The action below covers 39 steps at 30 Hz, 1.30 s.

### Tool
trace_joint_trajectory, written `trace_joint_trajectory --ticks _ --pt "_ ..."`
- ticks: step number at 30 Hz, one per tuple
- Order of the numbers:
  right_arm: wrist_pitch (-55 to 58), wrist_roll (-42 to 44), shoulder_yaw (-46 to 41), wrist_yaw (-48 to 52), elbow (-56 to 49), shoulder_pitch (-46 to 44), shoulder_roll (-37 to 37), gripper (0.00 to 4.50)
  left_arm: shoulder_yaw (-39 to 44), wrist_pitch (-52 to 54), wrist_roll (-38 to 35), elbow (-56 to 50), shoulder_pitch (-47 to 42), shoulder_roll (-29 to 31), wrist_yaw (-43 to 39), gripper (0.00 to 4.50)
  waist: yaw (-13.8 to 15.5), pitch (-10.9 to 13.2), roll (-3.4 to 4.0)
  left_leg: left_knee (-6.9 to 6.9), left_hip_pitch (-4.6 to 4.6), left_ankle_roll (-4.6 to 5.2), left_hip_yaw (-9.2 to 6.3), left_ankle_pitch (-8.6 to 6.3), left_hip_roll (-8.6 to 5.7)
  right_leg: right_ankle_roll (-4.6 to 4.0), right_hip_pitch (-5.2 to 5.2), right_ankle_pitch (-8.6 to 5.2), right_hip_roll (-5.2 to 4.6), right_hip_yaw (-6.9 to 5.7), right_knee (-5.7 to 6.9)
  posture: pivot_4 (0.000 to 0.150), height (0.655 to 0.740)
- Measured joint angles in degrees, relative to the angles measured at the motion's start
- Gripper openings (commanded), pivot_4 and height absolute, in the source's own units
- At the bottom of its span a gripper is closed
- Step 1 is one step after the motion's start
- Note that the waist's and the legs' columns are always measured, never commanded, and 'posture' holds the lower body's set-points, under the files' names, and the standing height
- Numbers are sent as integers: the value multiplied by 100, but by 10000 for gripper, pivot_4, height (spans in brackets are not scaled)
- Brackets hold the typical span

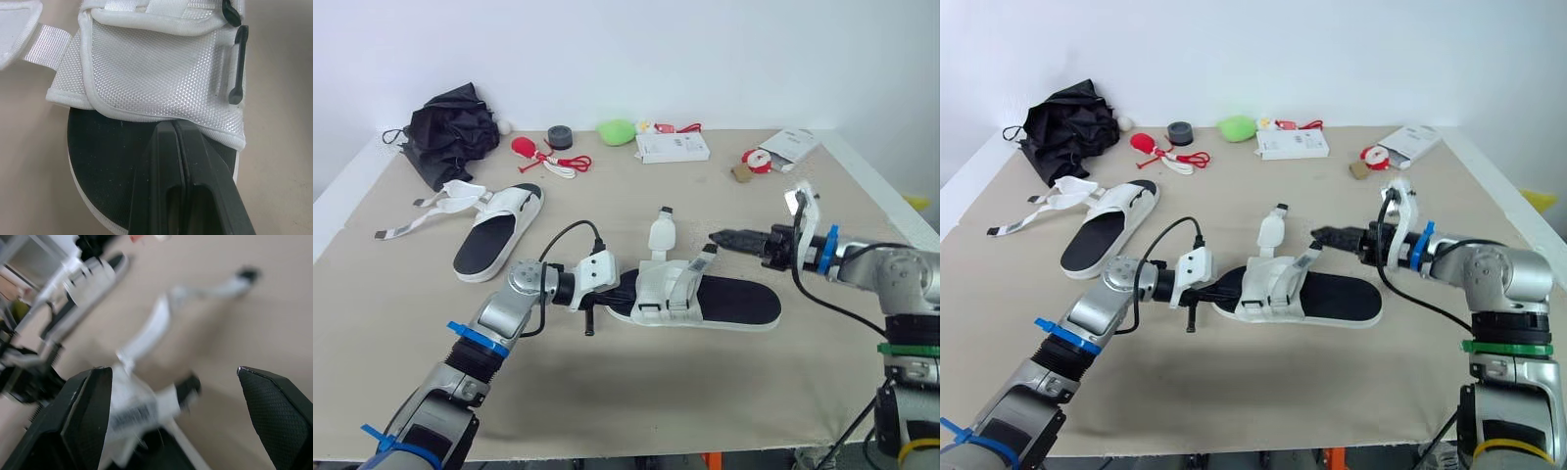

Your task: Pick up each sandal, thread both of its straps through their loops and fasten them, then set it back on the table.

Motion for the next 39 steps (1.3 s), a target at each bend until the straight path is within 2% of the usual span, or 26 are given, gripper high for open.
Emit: trace_joint_trajectory --ticks 7,8,10,12,13,14,16,17,18,32,33,34,35,36,39 --pt "-95 -214 122 -109 0 -26 427 43834 -5 4 -1 13 -36 -9 -15 0 -1 0 1 0 0 0 0 0 0 5 0 -1 1 1 0 1500 7400" --pt "-125 -246 115 -125 17 -80 466 38738 -6 4 -1 22 -43 -10 -20 0 -1 0 1 0 0 0 0 0 0 5 1 -1 1 2 0 1500 7400" --pt "-162 -263 98 -143 20 -170 497 33802 -7 4 -1 35 -50 -12 -20 0 -1 0 1 0 0 0 1 0 0 5 1 0 1 2 0 1500 7400" --pt "-194 -262 -35 -179 40 -230 548 24068 -8 4 0 44 -52 -16 -19 0 0 0 1 0 2 0 0 0 0 5 2 0 1 1 0 1500 7400" --pt "-197 -262 -67 -183 42 -229 549 21441 -7 4 -1 43 -51 -16 -19 0 1 0 1 0 2 0 0 0 0 5 2 0 1 1 0 1500 7400" --pt "-198 -262 -98 -183 42 -229 548 15179 -7 4 -1 43 -51 -15 -20 0 1 0 1 0 2 0 0 0 0 5 2 0 1 2 0 1500 7400" --pt "-190 -244 -118 -146 18 -216 546 8754 -7 4 -1 43 -48 -15 -19 0 1 0 1 0 2 0 0 0 0 4 2 0 1 2 0 1500 7400" --pt "-153 -212 -118 -91 -42 -192 545 3344 -7 4 -2 42 -47 -15 -18 0 1 0 1 0 2 0 0 0 0 4 2 0 1 2 0 1500 7400" --pt "-128 -176 -118 -74 -82 -179 545 795 -7 4 -2 42 -48 -15 -18 0 1 0 2 0 2 0 0 0 0 4 2 0 1 2 0 1500 7400" --pt "90 -39 -78 107 -300 -189 401 795 -7 4 -2 64 -59 -27 -19 0 2 0 1 1 3 0 0 0 0 4 3 0 -1 1 0 1500 7400" --pt "16 -83 -92 64 -234 -233 413 6444 -7 4 -1 68 -63 -27 -19 0 2 0 1 1 4 0 1 0 0 4 4 0 -1 2 0 1500 7400" --pt "-69 -113 -115 54 -190 -248 411 8472 -7 4 -2 70 -62 -33 -19 0 4 0 1 1 3 0 1 0 -1 4 4 1 -1 1 0 1500 7400" --pt "-113 -127 -115 96 -191 -245 408 14154 -7 4 -3 70 -64 -32 -25 0 4 0 1 1 3 0 0 0 0 4 4 0 -1 2 0 1500 7400" --pt "-131 -130 -110 146 -196 -239 407 17523 -7 4 -3 70 -64 -32 -29 0 4 0 2 1 3 0 1 0 -1 4 4 0 -1 2 0 1500 7400" --pt "-92 -169 -30 189 -223 -209 393 33515 -7 4 -3 70 -60 -32 -24 0 4 0 1 1 3 0 0 0 -1 4 4 0 -2 2 0 1500 7400"
